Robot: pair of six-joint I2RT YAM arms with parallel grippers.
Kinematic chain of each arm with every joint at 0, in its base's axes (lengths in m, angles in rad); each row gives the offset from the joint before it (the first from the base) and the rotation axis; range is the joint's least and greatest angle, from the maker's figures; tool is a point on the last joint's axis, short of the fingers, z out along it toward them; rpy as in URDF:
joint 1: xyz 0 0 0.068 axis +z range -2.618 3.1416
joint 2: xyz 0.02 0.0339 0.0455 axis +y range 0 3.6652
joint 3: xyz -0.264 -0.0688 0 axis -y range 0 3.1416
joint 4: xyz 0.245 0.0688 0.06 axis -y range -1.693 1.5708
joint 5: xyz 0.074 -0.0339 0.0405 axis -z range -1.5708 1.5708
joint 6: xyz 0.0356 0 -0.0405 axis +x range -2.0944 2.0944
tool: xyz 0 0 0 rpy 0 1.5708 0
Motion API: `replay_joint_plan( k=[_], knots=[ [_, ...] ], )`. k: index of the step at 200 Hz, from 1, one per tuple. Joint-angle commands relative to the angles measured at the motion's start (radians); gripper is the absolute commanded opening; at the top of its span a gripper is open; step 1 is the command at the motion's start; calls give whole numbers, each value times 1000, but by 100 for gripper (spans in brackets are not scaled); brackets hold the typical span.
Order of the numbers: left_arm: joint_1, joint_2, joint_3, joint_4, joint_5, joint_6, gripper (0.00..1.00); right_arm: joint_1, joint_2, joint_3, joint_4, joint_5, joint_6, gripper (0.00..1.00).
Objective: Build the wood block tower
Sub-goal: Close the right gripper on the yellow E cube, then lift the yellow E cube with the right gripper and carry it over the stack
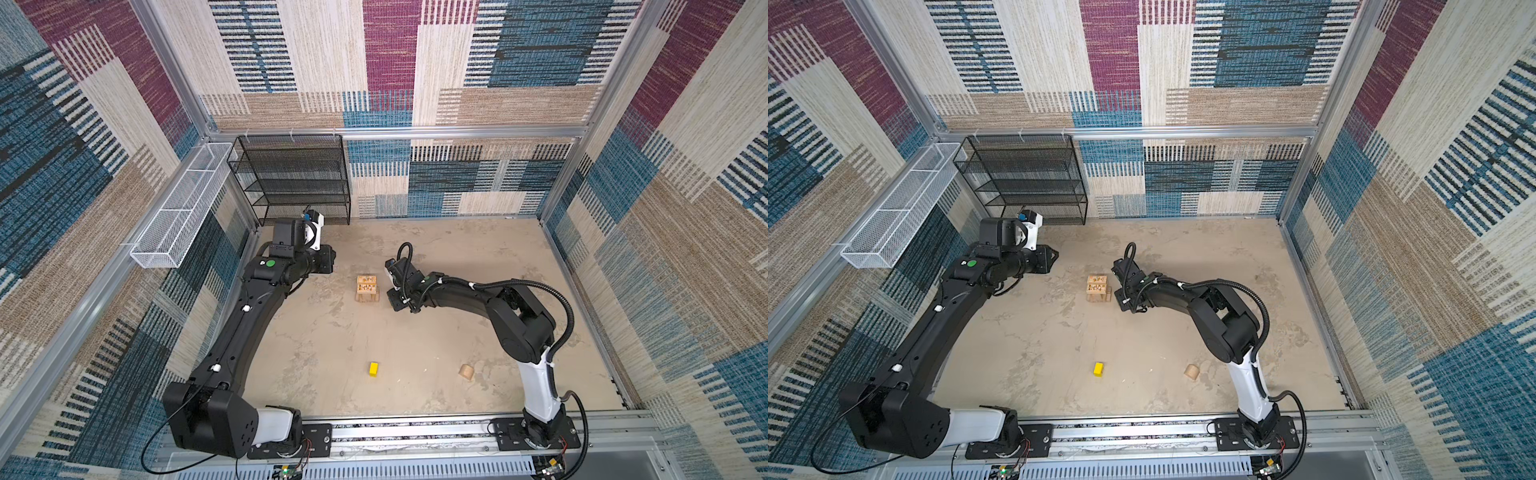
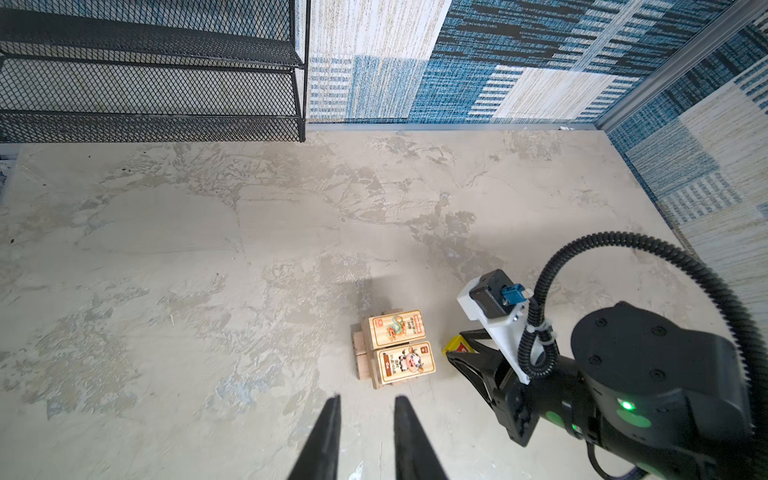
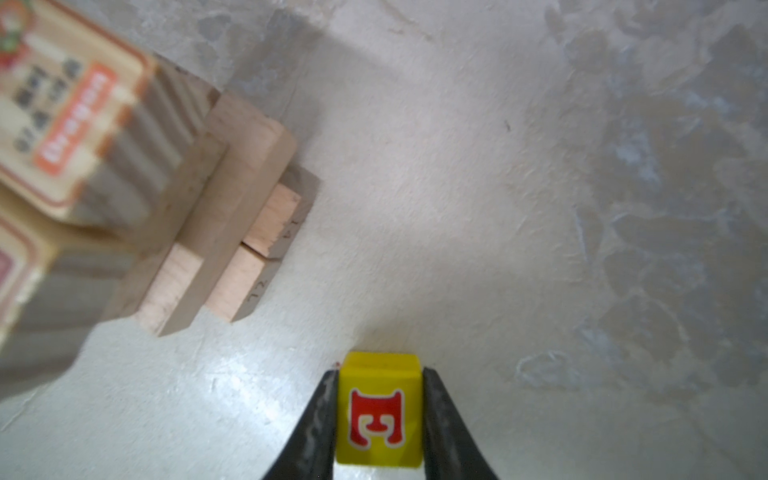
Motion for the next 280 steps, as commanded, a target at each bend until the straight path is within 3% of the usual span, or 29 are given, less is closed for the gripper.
replay_joint_plan(
  k=[1, 15, 51, 95, 128, 152, 197, 280],
  knots=[
    [4, -5, -3, 18, 19, -12, 26, -1, -22, -8, -11, 24, -2, 24],
    [5, -7, -3, 18, 20, -12, 26, 1, -40, -15, -9, 20, 0, 17],
    [10, -27, -5, 18, 21, -14, 25, 0, -117, -23, -9, 6, -16, 12],
    [8, -71, -6, -4, 31, 6, 25, -6, -195, 29, 10, -31, -216, 0],
    [7, -105, -9, -49, 66, 17, 25, -16, -185, 142, -8, -195, -467, 0],
    [8, -141, -55, -86, 59, 36, 25, -17, -154, 237, -45, -244, -580, 0],
    [8, -179, -179, -69, -21, 66, 23, -17, -71, 375, -126, -321, -647, 0],
    [43, -103, -134, -71, -17, 73, 20, -20, 92, 563, -324, -411, -806, 0]
  ],
)
